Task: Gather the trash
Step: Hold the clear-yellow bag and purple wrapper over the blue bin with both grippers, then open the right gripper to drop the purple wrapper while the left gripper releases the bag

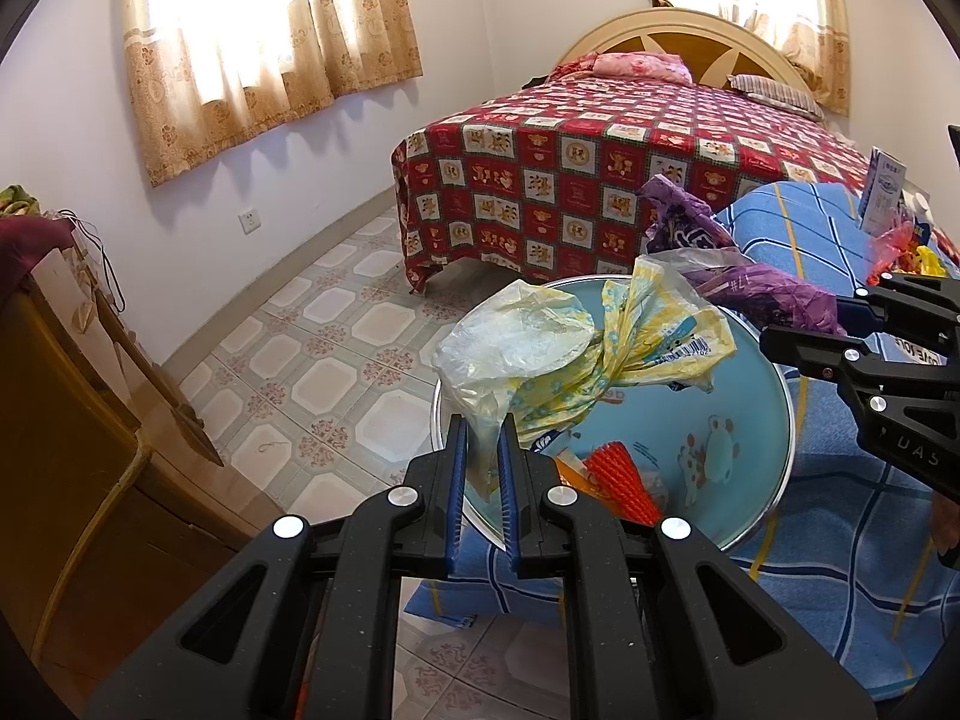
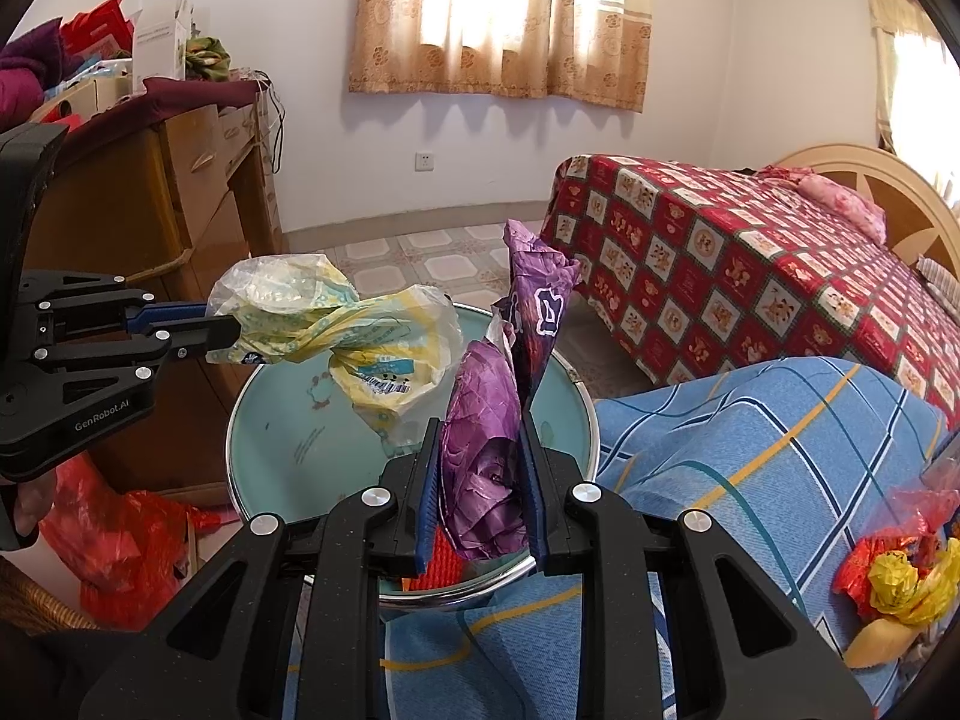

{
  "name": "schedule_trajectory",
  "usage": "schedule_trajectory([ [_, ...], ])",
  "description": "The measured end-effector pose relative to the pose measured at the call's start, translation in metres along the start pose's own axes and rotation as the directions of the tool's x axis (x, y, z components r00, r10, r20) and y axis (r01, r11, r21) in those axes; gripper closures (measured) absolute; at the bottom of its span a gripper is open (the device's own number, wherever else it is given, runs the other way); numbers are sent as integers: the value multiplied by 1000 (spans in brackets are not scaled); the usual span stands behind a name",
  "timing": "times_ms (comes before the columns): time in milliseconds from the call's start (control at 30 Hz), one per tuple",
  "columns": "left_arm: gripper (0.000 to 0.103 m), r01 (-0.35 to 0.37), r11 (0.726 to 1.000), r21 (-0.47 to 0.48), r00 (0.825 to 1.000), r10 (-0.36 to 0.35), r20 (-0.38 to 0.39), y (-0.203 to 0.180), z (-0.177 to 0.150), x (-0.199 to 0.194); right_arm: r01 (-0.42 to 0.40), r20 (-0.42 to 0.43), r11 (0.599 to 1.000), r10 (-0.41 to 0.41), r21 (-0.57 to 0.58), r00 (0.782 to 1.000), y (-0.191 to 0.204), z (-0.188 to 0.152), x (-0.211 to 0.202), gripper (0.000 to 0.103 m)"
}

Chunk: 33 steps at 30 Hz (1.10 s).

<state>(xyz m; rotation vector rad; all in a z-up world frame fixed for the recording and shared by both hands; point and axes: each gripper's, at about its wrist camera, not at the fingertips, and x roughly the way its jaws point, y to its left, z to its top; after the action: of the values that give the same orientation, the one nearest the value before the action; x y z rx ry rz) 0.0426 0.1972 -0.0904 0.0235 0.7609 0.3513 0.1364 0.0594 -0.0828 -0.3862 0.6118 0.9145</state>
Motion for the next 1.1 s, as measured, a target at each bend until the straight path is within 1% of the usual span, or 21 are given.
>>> schedule_trajectory([
  [167,92,8,1000,2,1000,-8,-6,-7,-1,1,0,-3,1000,0,1,1000,1,-1,0,78],
  [233,89,19,1000,6,1000,-19,-10,-9,-2,2,-3,-8,1000,3,3,1000,2,-2,0,76],
  [267,88,25,1000,9,1000,-25,-13,-10,-2,3,-7,-9,1000,7,5,1000,2,-3,0,73],
  [300,87,28,1000,10,1000,-28,-10,-12,-3,2,-7,-10,1000,7,4,1000,2,-4,0,67],
  [333,77,32,999,13,999,-32,-8,-15,-3,1,-4,-8,1000,4,4,1000,2,-5,0,62],
  [367,68,34,999,15,999,-34,-8,-14,-3,2,-2,-7,1000,2,8,1000,1,-6,-1,55],
  [400,65,31,999,18,1000,-31,-5,-16,-3,2,-2,-7,1000,2,11,1000,0,-7,-1,52],
  [433,61,30,999,17,1000,-30,-4,-17,-3,1,-3,-8,1000,3,12,1000,0,-8,0,52],
  [500,57,34,999,17,999,-33,-7,-16,-3,2,-1,-6,1000,1,18,1000,-1,-10,-2,46],
  [533,54,31,999,17,999,-31,-9,-16,-3,3,0,-4,1000,0,19,1000,-1,-11,-3,45],
  [567,48,29,999,15,1000,-29,-9,-16,-3,3,1,-4,1000,0,20,1000,-2,-10,-3,44],
  [633,45,24,1000,11,1000,-24,-7,-15,-3,3,2,-3,1000,-2,25,1000,-3,-12,-4,44],
  [833,41,21,1000,12,1000,-21,-7,-14,-2,2,3,4,999,-3,34,1000,-5,-14,-8,41],
  [933,35,13,1000,9,1000,-13,-4,-13,-2,2,3,6,999,-3,36,1000,-5,-15,-8,38],
  [1000,34,13,1000,8,1000,-13,-5,-11,-2,2,7,6,999,-8,35,1000,-5,-14,-8,36],
  [1100,28,7,1000,7,1000,-7,-6,-11,-2,2,15,10,999,-16,35,1000,-4,-15,-9,32],
])
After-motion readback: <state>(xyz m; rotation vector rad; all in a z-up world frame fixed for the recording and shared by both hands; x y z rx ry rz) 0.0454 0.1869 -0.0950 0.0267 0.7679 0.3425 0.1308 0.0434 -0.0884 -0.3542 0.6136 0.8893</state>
